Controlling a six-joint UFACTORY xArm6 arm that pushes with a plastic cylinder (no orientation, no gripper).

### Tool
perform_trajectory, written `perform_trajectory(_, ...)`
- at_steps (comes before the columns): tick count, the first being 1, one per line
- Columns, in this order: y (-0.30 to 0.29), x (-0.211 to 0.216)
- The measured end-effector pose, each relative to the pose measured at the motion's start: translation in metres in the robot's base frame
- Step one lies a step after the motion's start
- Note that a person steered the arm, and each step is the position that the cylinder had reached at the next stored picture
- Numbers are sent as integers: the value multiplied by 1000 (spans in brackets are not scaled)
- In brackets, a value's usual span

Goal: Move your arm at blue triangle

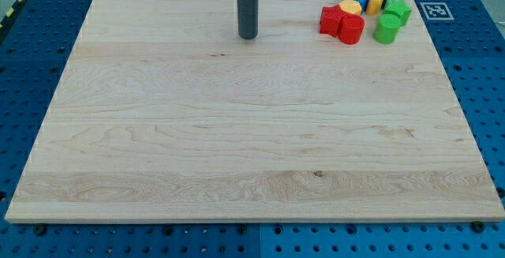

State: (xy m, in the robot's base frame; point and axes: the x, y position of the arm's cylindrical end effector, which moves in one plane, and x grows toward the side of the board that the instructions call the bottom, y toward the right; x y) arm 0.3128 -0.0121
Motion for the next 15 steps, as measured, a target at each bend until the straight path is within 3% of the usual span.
perform_trajectory(3,1,-13)
perform_trajectory(5,33,-33)
perform_trajectory(6,48,8)
perform_trajectory(8,211,112)
perform_trajectory(9,320,115)
perform_trajectory(10,356,106)
perform_trajectory(11,357,56)
perform_trajectory(13,345,-96)
perform_trajectory(14,338,-96)
perform_trajectory(15,287,-112)
